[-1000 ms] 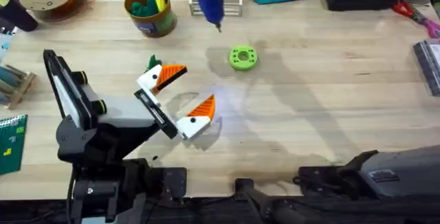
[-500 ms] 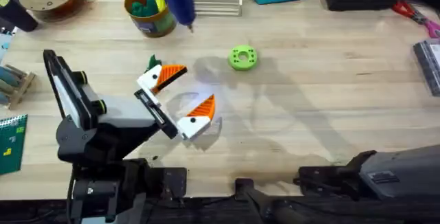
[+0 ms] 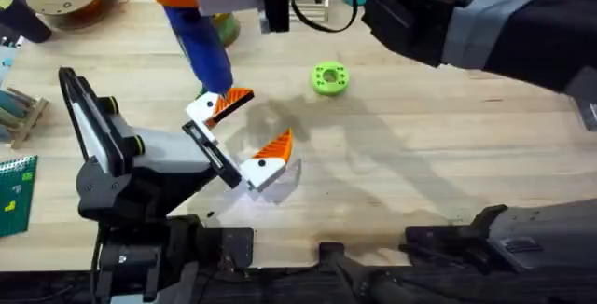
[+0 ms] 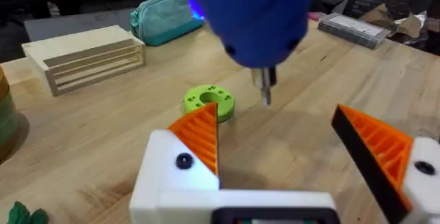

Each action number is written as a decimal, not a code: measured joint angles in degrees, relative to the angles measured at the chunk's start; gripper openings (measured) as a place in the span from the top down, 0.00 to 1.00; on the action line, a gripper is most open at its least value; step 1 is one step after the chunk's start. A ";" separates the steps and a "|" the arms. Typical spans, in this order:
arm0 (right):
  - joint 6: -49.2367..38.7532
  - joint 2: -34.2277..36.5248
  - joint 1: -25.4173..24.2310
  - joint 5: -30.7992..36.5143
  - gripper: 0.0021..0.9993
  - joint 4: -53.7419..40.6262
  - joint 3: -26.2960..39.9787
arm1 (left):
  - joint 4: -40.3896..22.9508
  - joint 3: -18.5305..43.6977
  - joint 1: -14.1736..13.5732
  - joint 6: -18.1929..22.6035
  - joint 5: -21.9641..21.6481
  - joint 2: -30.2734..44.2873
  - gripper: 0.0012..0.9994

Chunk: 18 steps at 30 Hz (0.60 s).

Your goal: Pick up the gripper from the table and insert it into the empty holder that is missing its gripper. Then pick up a screw, insert it into the mounting hole, and use the screwdriver to tighten it. Finally, clean up the table by picking up the vegetable and placing it into the bucket.

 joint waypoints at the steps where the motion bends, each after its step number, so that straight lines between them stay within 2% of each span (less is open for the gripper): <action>1: 0.22 -0.07 0.34 -0.15 1.00 0.11 0.00 | 0.00 0.00 0.00 0.00 0.00 0.00 0.00; 8: -0.84 -0.29 3.06 -0.24 1.00 5.20 -1.63 | 0.00 0.00 0.00 0.00 0.00 0.00 0.00; 18: -9.92 -0.70 4.85 -0.61 1.00 6.51 -3.56 | 0.00 0.00 0.00 0.00 0.00 0.00 0.00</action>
